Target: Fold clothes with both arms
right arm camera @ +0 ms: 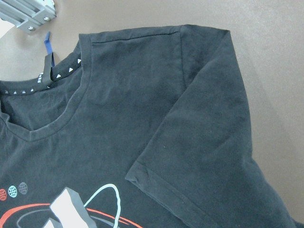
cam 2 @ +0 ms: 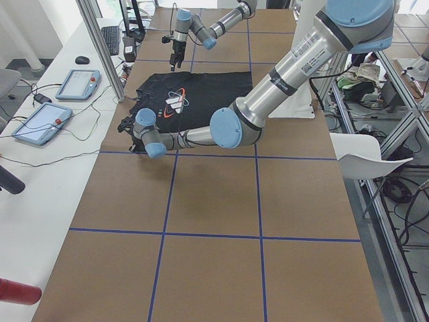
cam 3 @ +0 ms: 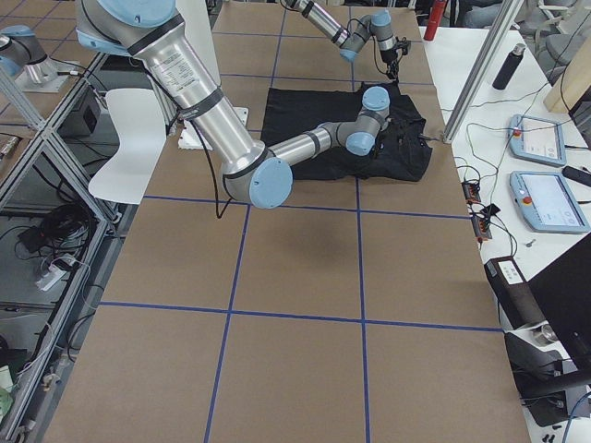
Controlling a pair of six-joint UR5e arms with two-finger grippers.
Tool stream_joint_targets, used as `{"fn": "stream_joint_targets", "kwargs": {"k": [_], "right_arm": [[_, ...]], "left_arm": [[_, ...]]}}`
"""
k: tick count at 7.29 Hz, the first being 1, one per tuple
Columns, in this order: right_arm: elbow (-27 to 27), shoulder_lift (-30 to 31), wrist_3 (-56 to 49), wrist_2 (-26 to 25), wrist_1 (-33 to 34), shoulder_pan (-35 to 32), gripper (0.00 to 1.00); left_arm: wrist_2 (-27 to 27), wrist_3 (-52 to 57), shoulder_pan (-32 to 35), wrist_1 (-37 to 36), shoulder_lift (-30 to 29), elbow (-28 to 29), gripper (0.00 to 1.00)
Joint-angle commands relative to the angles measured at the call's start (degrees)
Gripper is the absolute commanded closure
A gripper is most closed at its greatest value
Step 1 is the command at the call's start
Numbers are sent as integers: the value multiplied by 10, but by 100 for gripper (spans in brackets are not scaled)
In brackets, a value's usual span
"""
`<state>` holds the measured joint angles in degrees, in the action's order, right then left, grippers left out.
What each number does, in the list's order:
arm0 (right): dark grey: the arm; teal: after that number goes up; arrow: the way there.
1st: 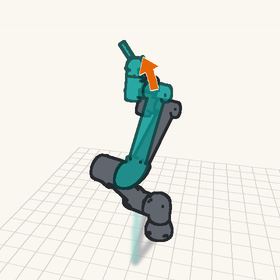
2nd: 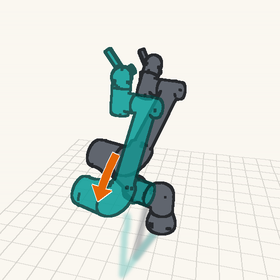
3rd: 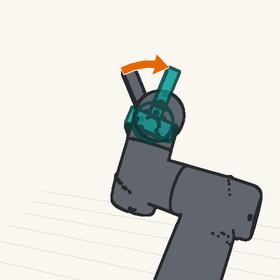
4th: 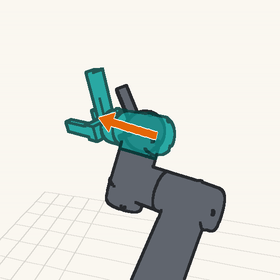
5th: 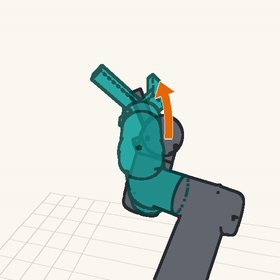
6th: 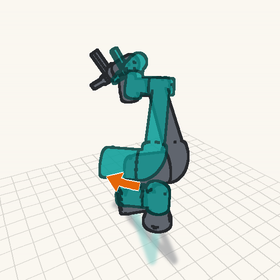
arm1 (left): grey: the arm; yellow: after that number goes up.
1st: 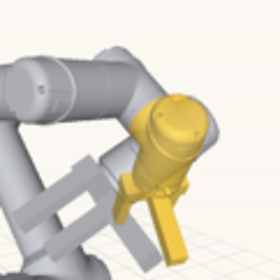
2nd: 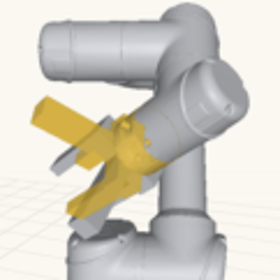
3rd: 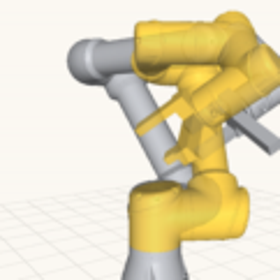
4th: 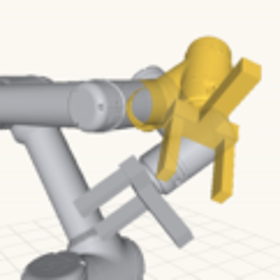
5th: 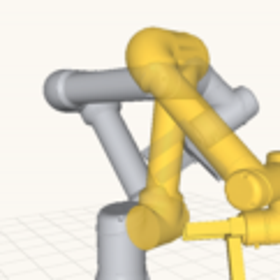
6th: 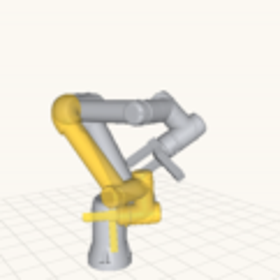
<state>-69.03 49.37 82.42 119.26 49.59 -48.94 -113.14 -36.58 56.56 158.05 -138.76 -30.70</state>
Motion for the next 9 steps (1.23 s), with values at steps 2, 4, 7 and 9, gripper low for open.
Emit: {"fn": "stream_joint_targets", "kwargs": {"k": [2, 4, 7, 9], "right_arm": [[0, 0, -1, 0, 1, 1, 0], [0, 0, -1, 0, 1, 1, 0], [1, 1, -2, 0, 1, 2, 0], [3, 2, -3, 0, 1, 1, 0]], "left_arm": [[-19, 5, 31, -3, 7, -49, 100], [-39, -3, 33, -12, 61, -123, 100], [-40, -56, 31, -16, 102, -202, 100], [-40, -91, 29, -46, 124, -266, 100]]}}
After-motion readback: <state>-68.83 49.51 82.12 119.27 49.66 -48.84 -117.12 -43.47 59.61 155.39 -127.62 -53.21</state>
